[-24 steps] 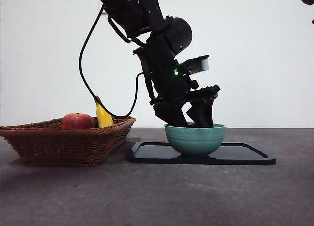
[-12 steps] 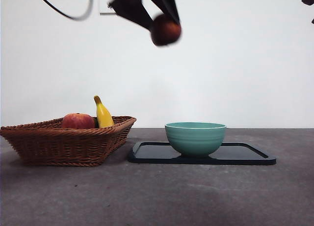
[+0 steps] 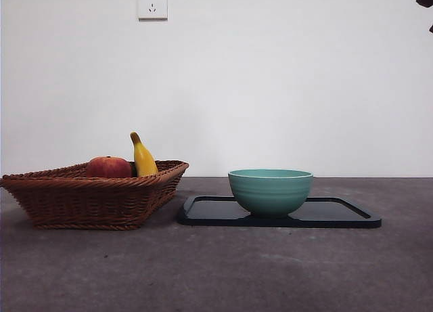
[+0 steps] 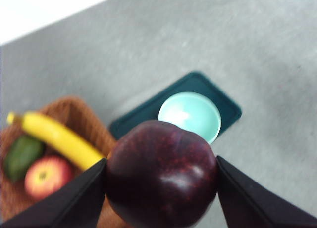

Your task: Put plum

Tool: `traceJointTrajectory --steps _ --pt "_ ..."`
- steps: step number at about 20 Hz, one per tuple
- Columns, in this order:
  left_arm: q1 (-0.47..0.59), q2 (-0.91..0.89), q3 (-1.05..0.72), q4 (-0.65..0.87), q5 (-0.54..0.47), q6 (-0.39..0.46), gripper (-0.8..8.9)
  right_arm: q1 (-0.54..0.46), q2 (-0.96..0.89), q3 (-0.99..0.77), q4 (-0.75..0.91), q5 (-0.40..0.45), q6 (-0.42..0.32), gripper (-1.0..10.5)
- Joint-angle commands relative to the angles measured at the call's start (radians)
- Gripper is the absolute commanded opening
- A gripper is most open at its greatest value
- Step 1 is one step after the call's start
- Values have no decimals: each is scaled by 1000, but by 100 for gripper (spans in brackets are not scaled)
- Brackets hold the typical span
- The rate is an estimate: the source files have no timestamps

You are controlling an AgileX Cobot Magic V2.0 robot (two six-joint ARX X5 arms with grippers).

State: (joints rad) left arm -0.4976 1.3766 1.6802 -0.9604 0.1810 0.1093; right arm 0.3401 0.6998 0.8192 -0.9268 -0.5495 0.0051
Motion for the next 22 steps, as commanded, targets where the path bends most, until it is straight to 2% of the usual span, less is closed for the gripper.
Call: traceJointTrajectory --steps 1,5,12,14,22 --pt "19 -41 -100 39 -1 -12 279 5 4 9 7 0 -15 171" --pt "79 -116 -349 220 -4 -18 279 5 4 9 7 0 -16 171" --pt "182 -82 -661 554 -63 20 278 5 4 9 8 0 -16 171" --pt "200 -53 -705 629 -63 34 278 5 4 9 13 0 -16 171" --pt "219 188 -713 753 -63 60 277 5 4 9 13 0 -13 171"
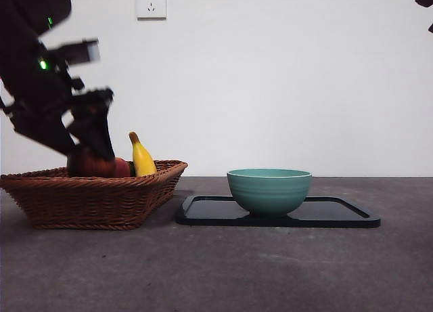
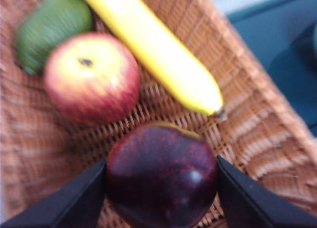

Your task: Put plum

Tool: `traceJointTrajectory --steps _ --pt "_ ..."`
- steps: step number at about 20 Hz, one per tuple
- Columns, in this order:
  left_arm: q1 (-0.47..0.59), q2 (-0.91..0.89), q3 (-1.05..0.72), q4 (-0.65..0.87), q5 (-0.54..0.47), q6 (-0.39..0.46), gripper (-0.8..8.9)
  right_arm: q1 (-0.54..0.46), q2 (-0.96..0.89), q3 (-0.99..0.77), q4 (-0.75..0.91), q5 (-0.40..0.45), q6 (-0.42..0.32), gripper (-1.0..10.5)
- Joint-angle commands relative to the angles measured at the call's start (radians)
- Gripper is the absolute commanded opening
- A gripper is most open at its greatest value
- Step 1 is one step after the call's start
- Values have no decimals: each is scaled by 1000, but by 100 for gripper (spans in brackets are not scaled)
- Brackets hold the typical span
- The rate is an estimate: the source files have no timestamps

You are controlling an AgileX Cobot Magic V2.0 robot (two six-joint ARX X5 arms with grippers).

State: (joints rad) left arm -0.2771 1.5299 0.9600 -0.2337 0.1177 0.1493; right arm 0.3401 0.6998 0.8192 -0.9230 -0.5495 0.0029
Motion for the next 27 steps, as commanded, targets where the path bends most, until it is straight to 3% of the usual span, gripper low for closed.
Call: traceJointTrajectory --steps 1,8,11,15,24,27 --pt "-2 61 7 40 0 19 277 5 4 9 9 0 -10 171" --pt "0 114 7 55 0 25 290 5 4 9 8 0 -6 171" --pt "0 114 8 47 0 22 425 5 4 9 10 0 -6 171" --pt "0 97 14 47 0 12 438 5 4 9 10 0 -6 171" --pt "-10 -190 32 -39 11 -45 437 5 4 9 17 0 -11 171" --pt "-26 -330 32 -143 124 -62 436 5 4 9 45 0 -10 171"
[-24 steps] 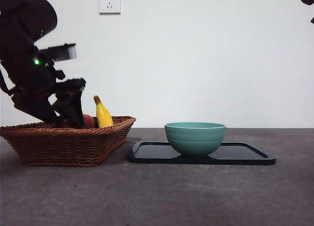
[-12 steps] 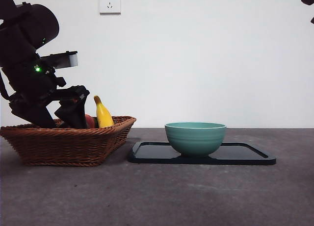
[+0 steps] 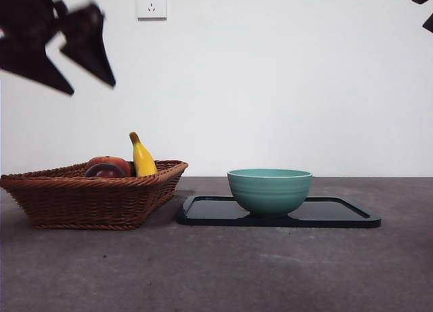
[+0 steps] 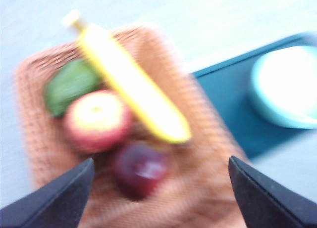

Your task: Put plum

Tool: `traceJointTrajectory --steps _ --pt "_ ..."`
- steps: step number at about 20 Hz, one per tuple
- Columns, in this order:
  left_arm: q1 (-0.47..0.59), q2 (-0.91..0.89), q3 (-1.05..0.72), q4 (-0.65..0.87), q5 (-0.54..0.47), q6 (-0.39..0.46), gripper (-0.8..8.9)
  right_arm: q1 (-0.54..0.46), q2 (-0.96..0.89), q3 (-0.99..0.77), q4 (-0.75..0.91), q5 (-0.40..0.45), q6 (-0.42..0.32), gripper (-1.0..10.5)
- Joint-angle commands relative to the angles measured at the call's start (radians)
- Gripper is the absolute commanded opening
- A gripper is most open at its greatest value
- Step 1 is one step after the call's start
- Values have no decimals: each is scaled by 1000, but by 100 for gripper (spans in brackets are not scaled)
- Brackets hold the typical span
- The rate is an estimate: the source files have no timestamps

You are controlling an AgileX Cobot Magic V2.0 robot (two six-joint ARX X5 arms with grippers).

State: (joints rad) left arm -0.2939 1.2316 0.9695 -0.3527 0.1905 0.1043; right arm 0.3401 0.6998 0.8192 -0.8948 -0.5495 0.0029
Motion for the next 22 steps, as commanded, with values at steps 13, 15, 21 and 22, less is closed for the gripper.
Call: traceJointTrajectory --steps 13,15,21,22 --pt "-23 -303 23 -527 487 30 435 5 4 9 27 0 -7 171" --pt "-22 -303 23 -536 487 34 435 5 4 9 27 0 -6 171" --pt "-23 -303 23 -536 487 34 435 5 4 9 27 0 -3 171" --pt "-23 -303 23 -536 487 35 435 5 4 9 27 0 -3 171"
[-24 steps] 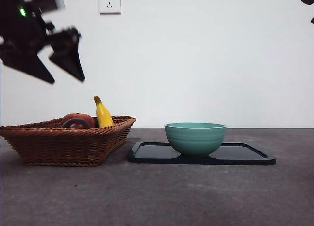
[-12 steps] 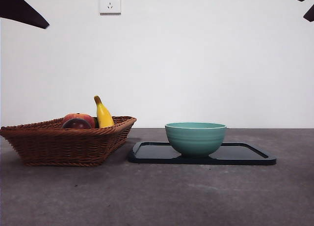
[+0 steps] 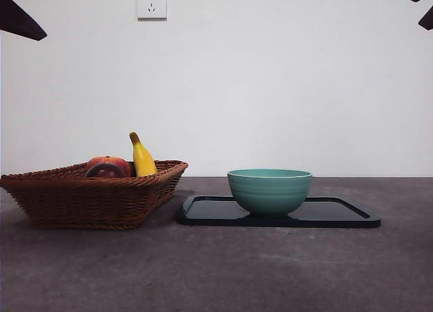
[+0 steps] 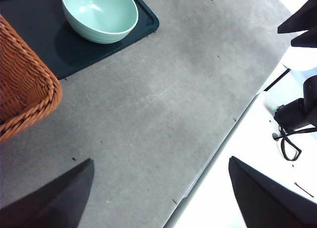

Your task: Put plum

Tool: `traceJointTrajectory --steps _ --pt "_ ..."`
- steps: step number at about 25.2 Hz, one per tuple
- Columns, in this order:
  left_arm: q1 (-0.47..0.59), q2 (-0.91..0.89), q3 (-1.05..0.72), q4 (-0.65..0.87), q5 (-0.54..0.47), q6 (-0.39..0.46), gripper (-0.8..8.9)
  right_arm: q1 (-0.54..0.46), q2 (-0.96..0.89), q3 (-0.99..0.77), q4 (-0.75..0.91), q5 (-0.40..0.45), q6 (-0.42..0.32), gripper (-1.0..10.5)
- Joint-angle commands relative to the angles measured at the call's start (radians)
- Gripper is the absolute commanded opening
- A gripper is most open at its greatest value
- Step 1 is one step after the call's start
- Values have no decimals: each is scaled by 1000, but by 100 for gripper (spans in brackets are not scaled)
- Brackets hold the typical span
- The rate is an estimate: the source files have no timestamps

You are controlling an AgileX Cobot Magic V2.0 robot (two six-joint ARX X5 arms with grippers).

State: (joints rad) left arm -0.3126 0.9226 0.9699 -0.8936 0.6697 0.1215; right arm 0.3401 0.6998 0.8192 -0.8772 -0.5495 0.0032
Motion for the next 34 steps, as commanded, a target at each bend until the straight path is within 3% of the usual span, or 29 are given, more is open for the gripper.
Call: traceJointTrajectory --steps 1,9,14,17,25,34 --pt "-3 6 23 5 8 21 435 5 4 9 10 0 -3 171" --pt "-4 6 23 3 8 21 435 5 5 9 14 10 41 171" --pt "-4 6 23 3 8 21 435 5 14 10 75 123 191 177" --pt "-4 6 23 3 8 21 435 2 48 19 132 162 256 248" --pt "-4 6 23 3 8 23 435 -30 300 146 220 211 273 270" --pt "-4 6 23 3 8 24 435 -50 658 369 247 240 238 270"
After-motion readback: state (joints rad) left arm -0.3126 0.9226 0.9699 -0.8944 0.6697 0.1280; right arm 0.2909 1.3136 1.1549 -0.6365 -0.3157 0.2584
